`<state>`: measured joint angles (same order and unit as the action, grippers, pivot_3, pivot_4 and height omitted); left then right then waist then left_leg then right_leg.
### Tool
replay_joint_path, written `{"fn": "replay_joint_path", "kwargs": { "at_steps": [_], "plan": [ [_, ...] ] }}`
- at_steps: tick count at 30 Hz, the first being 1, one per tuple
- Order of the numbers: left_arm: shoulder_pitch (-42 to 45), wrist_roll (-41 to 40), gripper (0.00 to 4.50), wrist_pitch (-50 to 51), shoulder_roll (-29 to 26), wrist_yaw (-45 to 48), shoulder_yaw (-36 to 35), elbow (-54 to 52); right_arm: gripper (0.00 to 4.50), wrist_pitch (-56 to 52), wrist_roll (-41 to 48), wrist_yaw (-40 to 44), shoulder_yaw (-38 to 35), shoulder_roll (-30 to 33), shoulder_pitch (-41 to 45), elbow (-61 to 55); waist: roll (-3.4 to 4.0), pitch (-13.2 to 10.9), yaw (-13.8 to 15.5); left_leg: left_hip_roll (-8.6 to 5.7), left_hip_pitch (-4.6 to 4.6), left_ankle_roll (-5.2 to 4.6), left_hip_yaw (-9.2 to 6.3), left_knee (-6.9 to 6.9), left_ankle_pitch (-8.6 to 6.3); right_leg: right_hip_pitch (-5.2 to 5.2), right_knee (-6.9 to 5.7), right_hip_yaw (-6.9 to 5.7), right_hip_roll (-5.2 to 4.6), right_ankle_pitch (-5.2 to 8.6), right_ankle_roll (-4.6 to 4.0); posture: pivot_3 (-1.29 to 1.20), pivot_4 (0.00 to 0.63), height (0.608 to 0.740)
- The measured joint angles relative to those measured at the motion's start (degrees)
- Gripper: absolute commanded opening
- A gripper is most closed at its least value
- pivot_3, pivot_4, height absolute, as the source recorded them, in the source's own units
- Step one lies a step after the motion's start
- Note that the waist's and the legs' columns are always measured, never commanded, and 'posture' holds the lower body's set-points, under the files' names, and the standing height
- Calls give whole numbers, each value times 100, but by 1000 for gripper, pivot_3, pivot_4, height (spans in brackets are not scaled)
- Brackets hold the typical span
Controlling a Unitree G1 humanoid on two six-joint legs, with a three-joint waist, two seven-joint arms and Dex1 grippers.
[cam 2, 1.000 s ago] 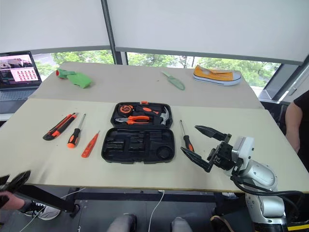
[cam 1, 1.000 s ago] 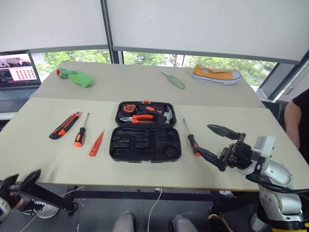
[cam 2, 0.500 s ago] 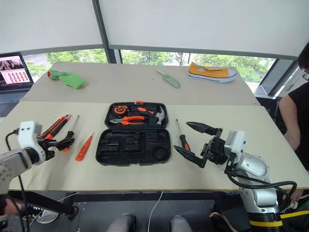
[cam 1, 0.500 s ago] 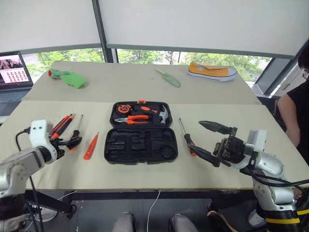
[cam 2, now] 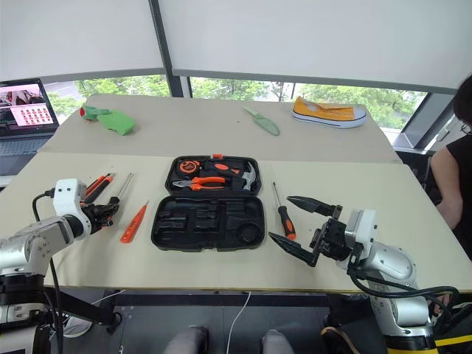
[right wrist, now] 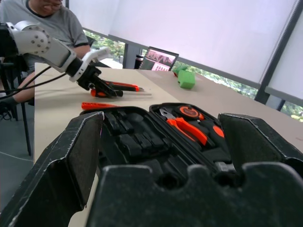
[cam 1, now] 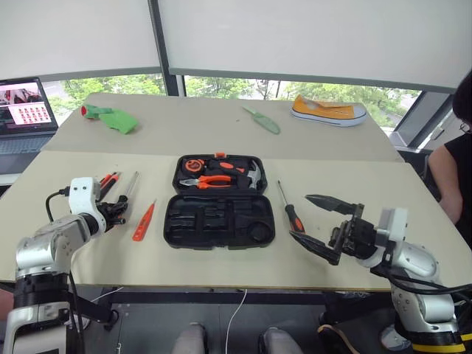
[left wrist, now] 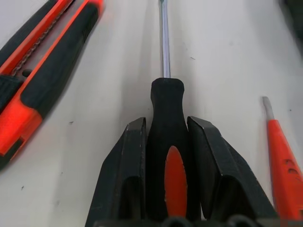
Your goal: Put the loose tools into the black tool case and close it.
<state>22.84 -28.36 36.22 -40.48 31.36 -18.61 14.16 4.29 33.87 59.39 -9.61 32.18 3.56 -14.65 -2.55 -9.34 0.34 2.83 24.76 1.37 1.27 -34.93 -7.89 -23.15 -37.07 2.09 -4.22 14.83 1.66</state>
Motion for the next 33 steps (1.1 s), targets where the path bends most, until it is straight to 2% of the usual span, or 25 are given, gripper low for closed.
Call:
{"fn": "replay_joint_path", "kwargs": {
  "at_steps": [2,5,8,10,13,16,21,29,31,33],
  "plan": [
    [5,51,865,-827,-200,922,158,-138,4500,-2,1,-46,-116,115,33,-2,0,0,15,-1,1,1,2,1,-1,1,4,0,-3,0,-1,0,150,740],
    [191,333,865,-2149,-457,2498,800,-349,4500,-63,4,-60,-228,288,170,27,6,3,50,-7,0,1,13,3,-1,5,10,2,-14,2,-3,0,150,740],
    [697,915,865,-3188,-438,3567,1718,25,4500,-219,12,-23,-256,517,329,94,6,3,48,-6,1,-1,17,0,0,6,12,6,-10,1,-2,0,150,740],
    [1012,1313,865,-3622,-364,3846,2130,484,4500,-290,11,4,-274,573,386,179,6,3,36,-5,6,-2,17,-2,1,3,9,8,-7,0,3,0,150,740],
    [2031,2368,865,-4499,-1,3849,2929,1796,4500,-420,5,10,-218,609,544,274,3,1,37,-3,26,-5,14,-20,2,-5,9,9,4,-3,12,0,150,740],
    [2620,2936,865,-5171,264,3760,3260,2730,4500,-501,1,-6,-178,603,492,222,3,1,15,-6,43,-25,14,-32,-11,-9,18,11,3,-1,25,0,150,740],
    [2800,3181,865,-5858,573,3833,3368,3394,4500,-513,-15,-111,-168,561,297,27,3,1,-10,-9,45,-41,15,-36,-21,-10,13,12,0,2,31,0,150,740],
    [2958,3509,865,-6370,649,3602,3389,3877,4500,-514,-95,-309,-171,528,69,-172,2,1,13,-8,44,-40,15,-72,-22,-2,1,12,1,3,41,0,150,740],
    [3008,3539,1869,-6369,649,3629,3403,3948,4500,-522,-95,-327,-171,528,46,-186,3,0,12,-7,44,-40,15,-81,-22,0,-1,12,1,1,44,0,150,740],
    [3023,3531,2511,-6381,642,3709,3391,3972,4500,-561,-95,-333,-171,528,19,-213,3,1,12,-7,44,-40,15,-85,-22,1,-2,12,0,0,45,0,150,740]
  ]
}}
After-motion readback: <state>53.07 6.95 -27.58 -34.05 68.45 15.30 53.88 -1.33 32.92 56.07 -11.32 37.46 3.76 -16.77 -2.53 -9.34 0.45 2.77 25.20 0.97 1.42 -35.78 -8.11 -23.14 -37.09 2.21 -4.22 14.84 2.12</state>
